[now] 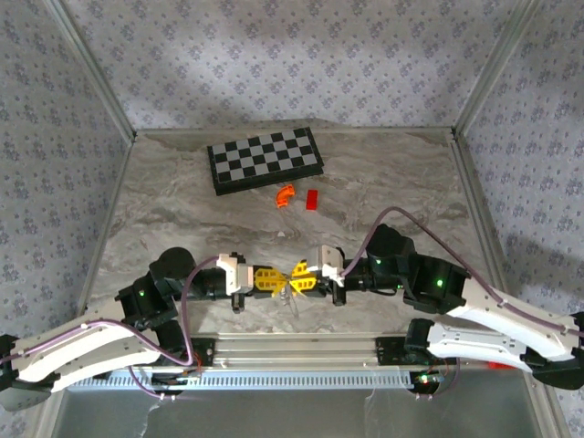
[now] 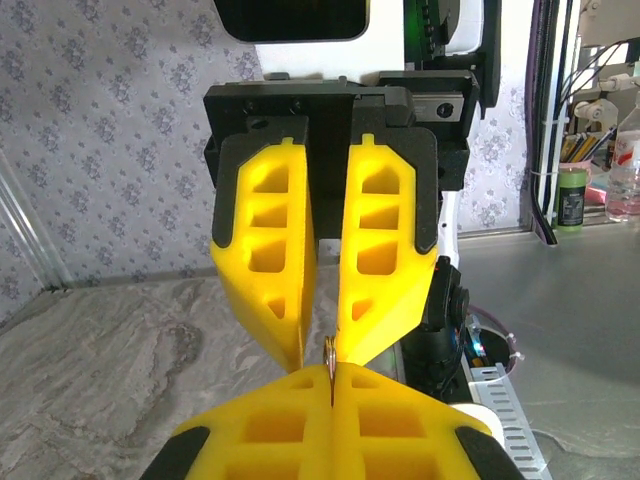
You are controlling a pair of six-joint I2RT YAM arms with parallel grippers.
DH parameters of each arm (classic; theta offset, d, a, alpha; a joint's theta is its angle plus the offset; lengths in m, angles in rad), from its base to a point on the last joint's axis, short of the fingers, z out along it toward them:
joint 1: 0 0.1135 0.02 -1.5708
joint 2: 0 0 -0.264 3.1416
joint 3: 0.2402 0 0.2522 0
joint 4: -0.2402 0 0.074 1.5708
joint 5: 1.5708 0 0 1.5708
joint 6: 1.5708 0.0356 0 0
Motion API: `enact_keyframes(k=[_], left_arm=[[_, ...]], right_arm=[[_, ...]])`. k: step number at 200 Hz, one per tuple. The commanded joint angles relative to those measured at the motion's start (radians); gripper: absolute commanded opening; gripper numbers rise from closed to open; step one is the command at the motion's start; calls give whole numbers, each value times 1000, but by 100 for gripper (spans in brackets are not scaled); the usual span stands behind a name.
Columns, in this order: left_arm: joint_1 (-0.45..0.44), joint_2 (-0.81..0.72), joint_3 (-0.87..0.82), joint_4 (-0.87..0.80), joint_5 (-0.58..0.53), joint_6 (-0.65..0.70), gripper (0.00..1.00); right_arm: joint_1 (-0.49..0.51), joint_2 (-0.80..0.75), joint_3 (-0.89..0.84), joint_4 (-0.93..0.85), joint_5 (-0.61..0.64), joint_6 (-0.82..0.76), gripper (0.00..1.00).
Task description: Put the keys on the keyring
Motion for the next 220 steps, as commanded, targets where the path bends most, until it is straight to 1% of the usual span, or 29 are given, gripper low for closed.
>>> enact_keyframes(k=[1,14,29,45,70,102,120,135,165,184,217,220], left_arm=[[-3,1,35,71,22,-14,0],[-3,2,35,71,21,-13,0],[-3,1,35,68,16,-13,0],[-3,2,37,54,-4,-10,0],[-3,7,59,-39,-90,21,0],[-3,42,109,-199,-207,73,12],[-3,62,122,-241,-235,88,14],[-3,76,125,-255,-246,94,13],[-3,85,120,-246,-238,96,8],[-3,79,115,-231,-218,96,0],[-3,53,100,-162,-176,76,0],[-3,50,94,-149,-170,72,0]], right_arm=[[9,5,-6,14,-13,-10,13],[9,7,-4,8,-8,-11,9],[10,7,-2,3,-5,-13,0],[9,12,8,-16,10,-14,0],[12,39,56,-93,62,-18,0],[17,95,138,-235,131,-47,0],[21,134,178,-288,146,-61,0],[22,160,197,-326,146,-67,0],[22,184,212,-335,135,-72,0],[21,183,214,-332,126,-70,0],[15,161,201,-306,113,-65,0],[15,157,195,-300,109,-64,3]])
